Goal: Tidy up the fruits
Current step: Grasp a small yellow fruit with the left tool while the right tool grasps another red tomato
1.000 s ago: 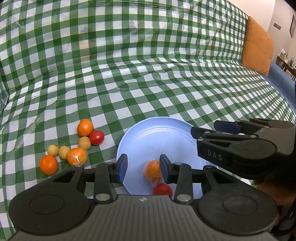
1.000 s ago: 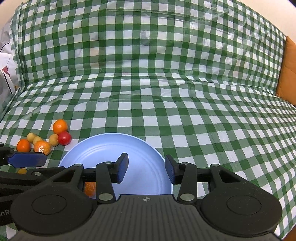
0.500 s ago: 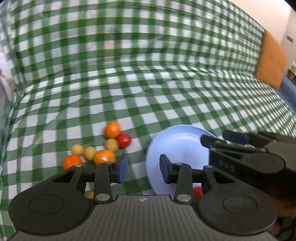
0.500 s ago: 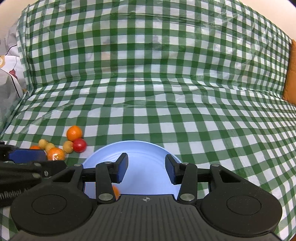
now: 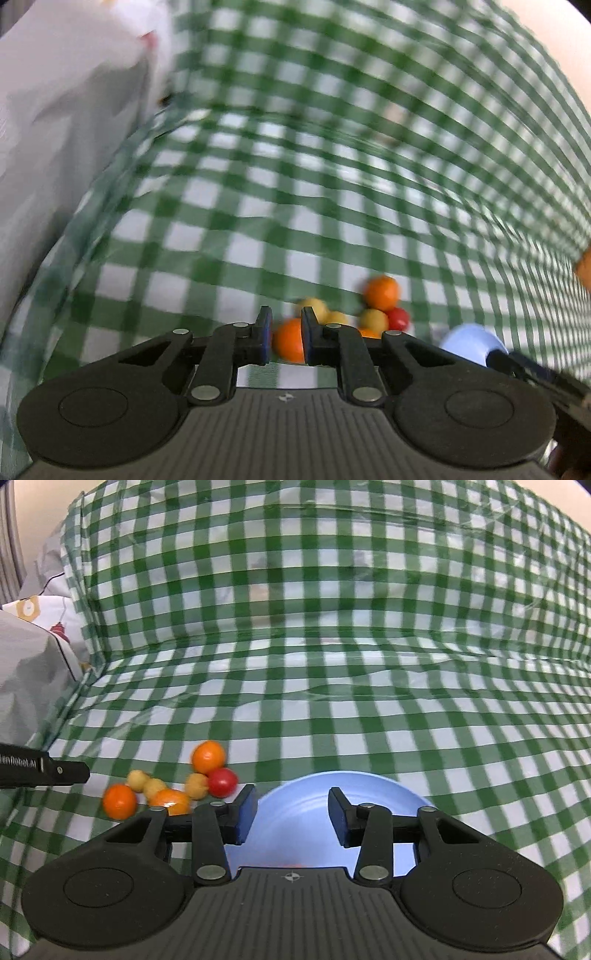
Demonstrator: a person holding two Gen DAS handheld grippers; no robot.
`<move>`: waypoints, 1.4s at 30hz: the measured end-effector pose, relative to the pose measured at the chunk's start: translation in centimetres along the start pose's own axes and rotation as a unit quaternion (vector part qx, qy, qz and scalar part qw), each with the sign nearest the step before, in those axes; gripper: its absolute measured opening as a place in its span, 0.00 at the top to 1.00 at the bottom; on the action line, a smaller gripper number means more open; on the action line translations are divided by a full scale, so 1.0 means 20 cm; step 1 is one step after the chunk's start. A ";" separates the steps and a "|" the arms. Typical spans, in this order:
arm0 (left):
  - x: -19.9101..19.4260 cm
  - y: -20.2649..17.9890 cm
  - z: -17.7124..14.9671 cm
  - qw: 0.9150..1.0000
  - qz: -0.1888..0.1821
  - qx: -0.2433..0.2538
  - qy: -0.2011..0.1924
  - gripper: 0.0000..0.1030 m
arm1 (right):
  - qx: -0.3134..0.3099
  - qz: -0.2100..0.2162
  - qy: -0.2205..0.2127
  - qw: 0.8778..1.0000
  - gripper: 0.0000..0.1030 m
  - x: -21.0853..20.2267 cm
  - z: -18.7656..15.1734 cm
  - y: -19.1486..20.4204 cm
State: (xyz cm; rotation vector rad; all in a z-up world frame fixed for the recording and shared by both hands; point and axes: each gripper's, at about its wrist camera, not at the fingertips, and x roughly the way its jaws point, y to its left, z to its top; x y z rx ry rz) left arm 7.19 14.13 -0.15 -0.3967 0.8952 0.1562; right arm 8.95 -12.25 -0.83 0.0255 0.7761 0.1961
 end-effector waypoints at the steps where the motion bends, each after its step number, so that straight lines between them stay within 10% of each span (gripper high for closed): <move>1: 0.01 0.04 0.01 1.000 -0.005 -0.018 0.006 0.83 | 0.002 0.007 0.000 1.000 0.63 0.01 0.01 0.01; 42: 0.42 -0.16 0.06 0.997 -0.003 -0.010 0.077 0.74 | 0.032 0.066 0.093 0.993 0.68 0.60 0.11 0.12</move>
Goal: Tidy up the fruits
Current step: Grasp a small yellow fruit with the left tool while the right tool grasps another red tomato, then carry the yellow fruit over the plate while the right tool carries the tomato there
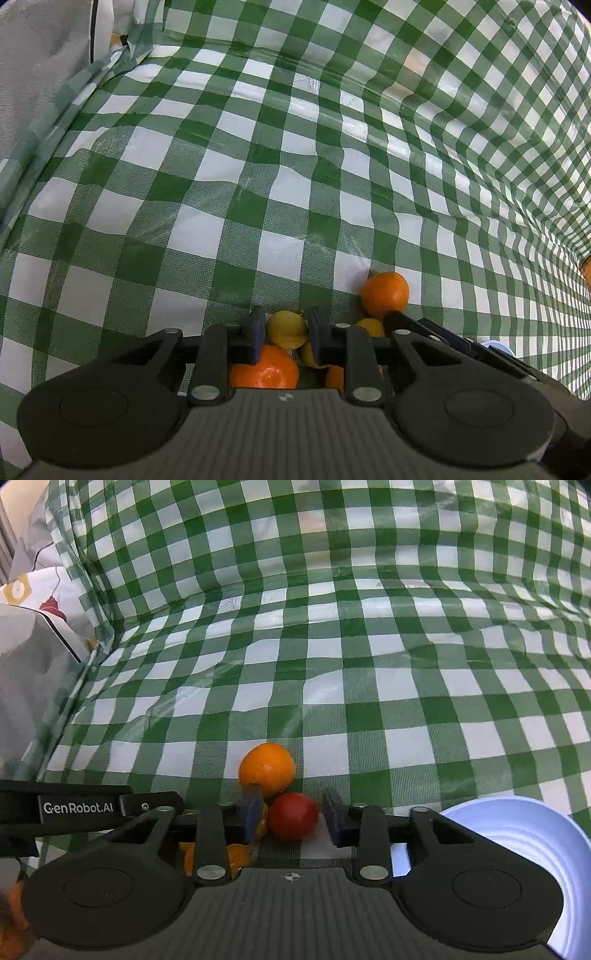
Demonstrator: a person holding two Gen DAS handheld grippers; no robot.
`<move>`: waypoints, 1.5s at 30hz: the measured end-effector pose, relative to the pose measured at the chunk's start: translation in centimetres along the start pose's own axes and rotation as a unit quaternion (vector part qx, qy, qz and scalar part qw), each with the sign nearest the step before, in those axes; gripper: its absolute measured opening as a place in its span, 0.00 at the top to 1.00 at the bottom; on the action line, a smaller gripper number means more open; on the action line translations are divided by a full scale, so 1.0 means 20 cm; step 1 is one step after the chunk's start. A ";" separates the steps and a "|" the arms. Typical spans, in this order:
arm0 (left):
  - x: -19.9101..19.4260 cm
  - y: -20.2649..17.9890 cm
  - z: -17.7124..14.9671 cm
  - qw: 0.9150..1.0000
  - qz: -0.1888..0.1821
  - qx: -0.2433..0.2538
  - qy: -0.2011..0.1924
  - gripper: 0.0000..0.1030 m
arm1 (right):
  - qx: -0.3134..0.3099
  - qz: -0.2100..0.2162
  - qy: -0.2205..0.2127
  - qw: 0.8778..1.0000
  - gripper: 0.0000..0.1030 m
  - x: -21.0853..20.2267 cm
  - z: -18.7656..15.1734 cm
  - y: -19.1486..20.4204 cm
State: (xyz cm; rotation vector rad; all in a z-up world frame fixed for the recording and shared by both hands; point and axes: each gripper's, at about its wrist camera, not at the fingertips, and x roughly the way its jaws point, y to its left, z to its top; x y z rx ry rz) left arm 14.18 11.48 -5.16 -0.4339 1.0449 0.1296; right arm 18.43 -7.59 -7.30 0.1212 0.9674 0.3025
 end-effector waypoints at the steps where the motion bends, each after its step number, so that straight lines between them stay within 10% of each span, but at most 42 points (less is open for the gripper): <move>1: 0.00 0.00 0.00 1.000 0.002 0.000 -0.001 0.74 | 0.001 0.000 0.001 1.000 0.71 0.00 -0.01 0.00; 30: -0.40 0.04 -0.11 0.998 0.013 0.030 -0.063 0.74 | -0.025 0.015 -0.100 0.995 0.72 -0.57 0.08 0.09; 45: -0.56 -0.30 -0.46 0.984 -0.017 0.154 -0.084 0.74 | -0.003 -0.053 -0.115 0.992 0.72 -0.73 -0.19 -0.28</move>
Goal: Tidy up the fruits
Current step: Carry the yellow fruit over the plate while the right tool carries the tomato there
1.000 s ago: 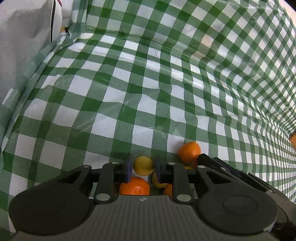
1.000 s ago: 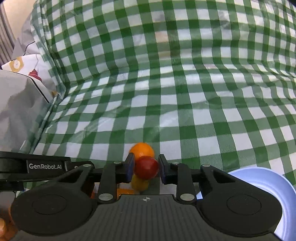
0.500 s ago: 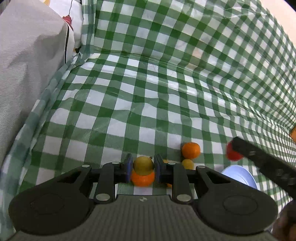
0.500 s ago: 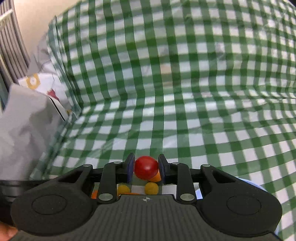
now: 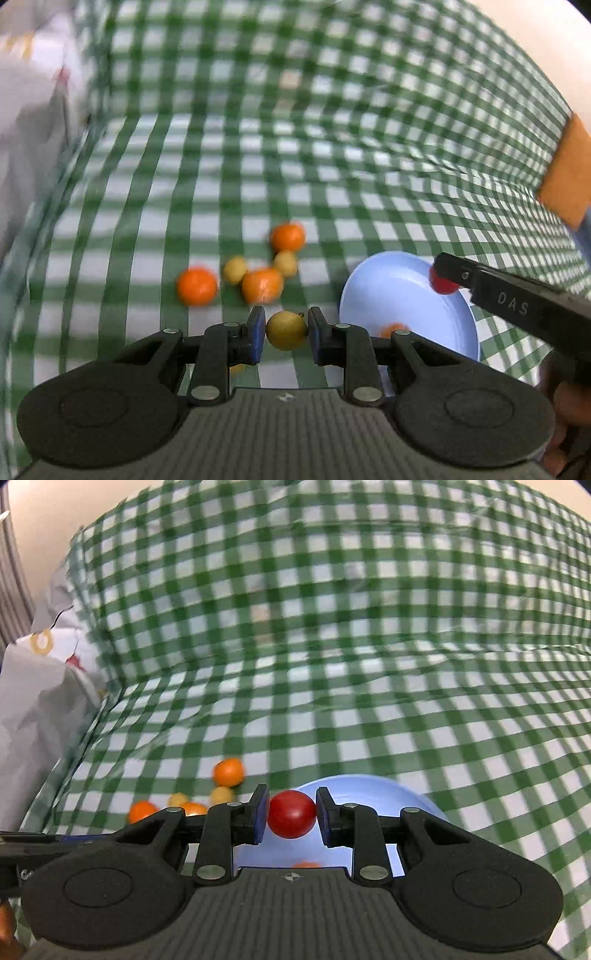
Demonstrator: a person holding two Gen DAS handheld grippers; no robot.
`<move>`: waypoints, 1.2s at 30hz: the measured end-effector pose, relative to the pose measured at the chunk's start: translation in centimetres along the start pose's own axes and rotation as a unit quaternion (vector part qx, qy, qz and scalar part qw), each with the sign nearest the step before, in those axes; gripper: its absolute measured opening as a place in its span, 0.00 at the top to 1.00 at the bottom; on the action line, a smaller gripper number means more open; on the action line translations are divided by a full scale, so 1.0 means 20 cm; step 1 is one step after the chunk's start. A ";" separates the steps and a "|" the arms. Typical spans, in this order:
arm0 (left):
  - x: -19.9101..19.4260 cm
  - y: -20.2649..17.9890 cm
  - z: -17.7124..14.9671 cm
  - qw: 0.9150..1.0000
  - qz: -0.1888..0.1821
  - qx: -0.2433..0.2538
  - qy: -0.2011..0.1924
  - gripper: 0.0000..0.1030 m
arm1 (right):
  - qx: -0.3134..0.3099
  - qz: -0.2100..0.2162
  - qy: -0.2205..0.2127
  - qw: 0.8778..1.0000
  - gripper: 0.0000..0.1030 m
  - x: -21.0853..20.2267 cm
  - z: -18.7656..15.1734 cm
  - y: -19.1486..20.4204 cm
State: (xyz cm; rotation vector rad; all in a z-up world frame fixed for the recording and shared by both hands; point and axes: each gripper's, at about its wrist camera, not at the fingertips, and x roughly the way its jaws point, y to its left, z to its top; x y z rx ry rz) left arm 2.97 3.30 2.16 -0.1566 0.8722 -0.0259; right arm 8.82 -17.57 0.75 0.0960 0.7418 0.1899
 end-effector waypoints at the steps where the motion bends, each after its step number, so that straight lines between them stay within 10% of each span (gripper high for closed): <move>1: 0.01 -0.02 0.00 1.000 0.009 0.015 -0.007 0.74 | -0.004 -0.007 -0.004 1.000 0.72 0.01 0.00 -0.03; 36: 0.22 -0.23 0.04 0.998 -0.064 0.020 -0.010 0.74 | 0.003 -0.041 0.000 0.999 0.72 0.03 0.03 -0.34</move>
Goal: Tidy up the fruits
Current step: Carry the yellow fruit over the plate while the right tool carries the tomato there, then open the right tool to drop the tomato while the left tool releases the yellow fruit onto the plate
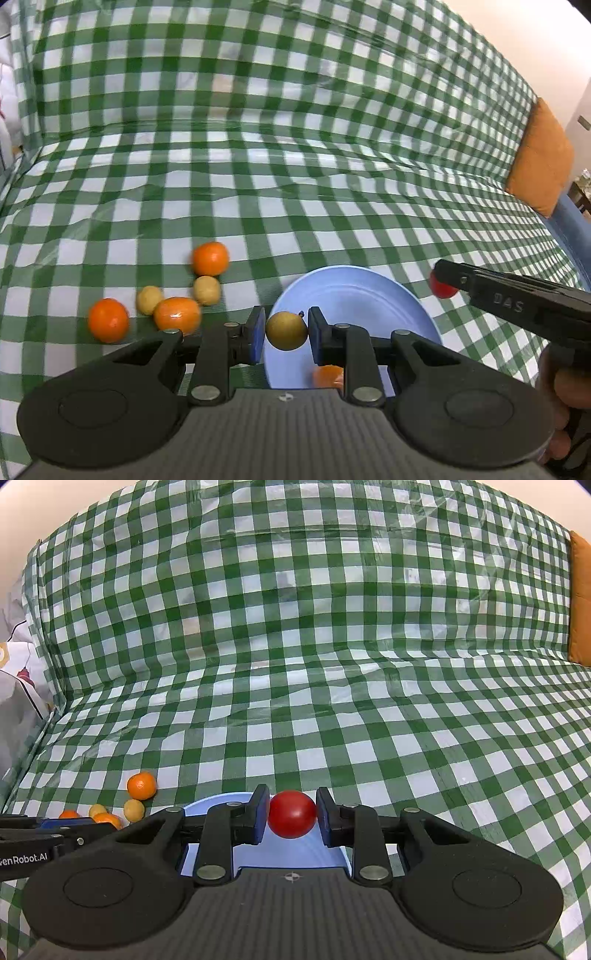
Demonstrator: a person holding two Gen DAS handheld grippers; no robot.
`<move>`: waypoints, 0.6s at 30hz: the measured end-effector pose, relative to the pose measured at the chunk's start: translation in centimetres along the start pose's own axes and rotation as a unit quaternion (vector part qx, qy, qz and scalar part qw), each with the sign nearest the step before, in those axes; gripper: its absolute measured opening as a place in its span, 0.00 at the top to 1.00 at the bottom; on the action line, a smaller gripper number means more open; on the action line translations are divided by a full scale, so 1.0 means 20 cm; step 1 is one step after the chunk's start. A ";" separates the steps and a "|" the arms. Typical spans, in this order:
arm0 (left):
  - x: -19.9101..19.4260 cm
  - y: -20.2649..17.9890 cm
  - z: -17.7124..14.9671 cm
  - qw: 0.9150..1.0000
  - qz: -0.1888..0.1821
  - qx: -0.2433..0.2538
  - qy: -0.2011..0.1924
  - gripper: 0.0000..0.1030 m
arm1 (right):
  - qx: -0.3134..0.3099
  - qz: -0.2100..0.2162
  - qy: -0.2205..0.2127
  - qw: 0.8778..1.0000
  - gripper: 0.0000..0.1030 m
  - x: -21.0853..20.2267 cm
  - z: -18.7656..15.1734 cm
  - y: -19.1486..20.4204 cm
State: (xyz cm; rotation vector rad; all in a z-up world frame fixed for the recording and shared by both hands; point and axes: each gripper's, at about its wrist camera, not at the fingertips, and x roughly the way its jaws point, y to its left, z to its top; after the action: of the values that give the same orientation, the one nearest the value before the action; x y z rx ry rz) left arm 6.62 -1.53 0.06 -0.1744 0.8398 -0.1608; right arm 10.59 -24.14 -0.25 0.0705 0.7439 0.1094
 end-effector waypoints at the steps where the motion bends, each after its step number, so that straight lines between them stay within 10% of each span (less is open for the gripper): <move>1: 0.00 -0.01 0.00 1.000 -0.002 0.004 -0.002 0.74 | 0.000 0.000 0.002 1.000 0.72 0.00 0.00 0.00; 18: 0.06 -0.28 -0.07 0.996 -0.019 0.084 -0.029 0.74 | -0.013 -0.013 0.050 0.999 0.72 0.05 -0.03 0.01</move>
State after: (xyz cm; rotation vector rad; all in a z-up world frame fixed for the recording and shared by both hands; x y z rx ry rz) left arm 5.91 -7.35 -0.42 -0.0369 0.7609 -0.2596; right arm 10.84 -23.77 -1.36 0.0302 0.8422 0.0991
